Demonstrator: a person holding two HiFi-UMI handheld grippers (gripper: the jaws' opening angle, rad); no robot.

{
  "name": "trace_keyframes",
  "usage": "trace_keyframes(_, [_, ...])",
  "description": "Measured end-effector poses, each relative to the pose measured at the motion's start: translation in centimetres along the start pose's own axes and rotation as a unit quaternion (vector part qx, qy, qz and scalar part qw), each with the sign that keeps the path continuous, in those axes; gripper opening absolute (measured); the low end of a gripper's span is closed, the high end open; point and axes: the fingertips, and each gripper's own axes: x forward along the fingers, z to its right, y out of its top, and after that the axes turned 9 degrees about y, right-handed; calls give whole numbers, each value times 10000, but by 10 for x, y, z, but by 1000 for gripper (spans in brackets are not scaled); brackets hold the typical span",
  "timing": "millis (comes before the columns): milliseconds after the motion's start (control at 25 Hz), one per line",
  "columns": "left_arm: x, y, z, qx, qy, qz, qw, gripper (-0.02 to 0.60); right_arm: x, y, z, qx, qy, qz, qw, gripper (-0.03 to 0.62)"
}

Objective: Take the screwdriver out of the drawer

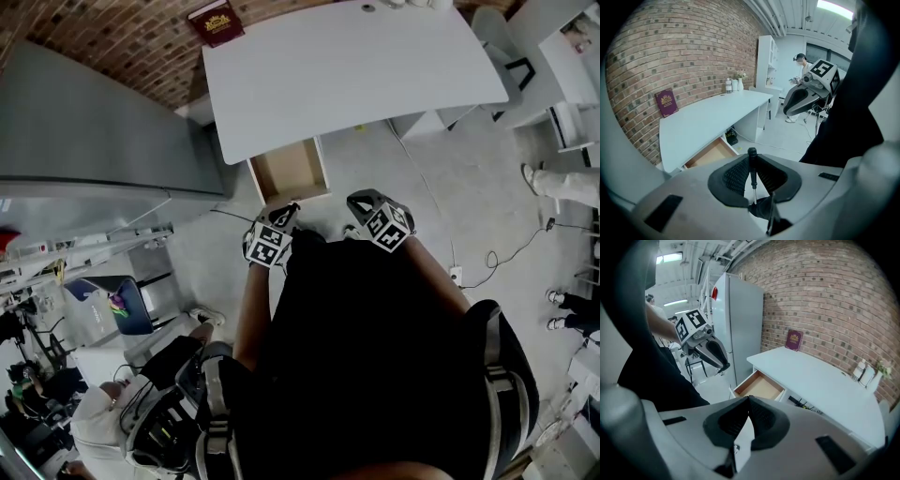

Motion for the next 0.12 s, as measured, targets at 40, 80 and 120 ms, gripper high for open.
trace_keyframes(40, [0,0,1,-1,10,-1,10000,55,-1,0,0,2,8,18,10000,57])
trace_keyframes(80, [0,0,1,-5,19,-3,10000,55,-1,0,0,3,18,38,10000,57])
trace_keyframes(120, [-1,0,2,-8,29,-5,10000,55,-1,1,0,3,30,58,10000,57])
